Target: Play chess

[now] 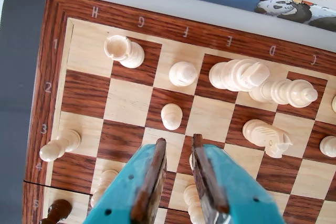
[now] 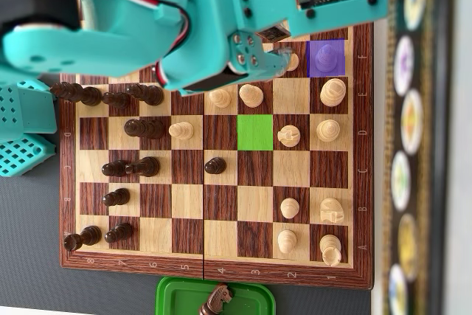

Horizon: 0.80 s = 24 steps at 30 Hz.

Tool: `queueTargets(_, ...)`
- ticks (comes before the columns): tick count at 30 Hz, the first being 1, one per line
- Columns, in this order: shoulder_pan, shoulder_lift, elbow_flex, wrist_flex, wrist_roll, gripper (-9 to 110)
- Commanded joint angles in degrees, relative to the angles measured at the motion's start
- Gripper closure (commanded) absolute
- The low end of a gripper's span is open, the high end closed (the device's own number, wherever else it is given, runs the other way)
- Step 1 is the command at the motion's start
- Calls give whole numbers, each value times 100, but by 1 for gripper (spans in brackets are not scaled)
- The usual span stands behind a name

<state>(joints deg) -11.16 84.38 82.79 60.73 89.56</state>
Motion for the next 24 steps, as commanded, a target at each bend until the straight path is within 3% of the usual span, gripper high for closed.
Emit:
queueTargets(1,0,-97,-563,141,-132,92)
queueTargets(24,-62,-1037,-1415,158,-132,87)
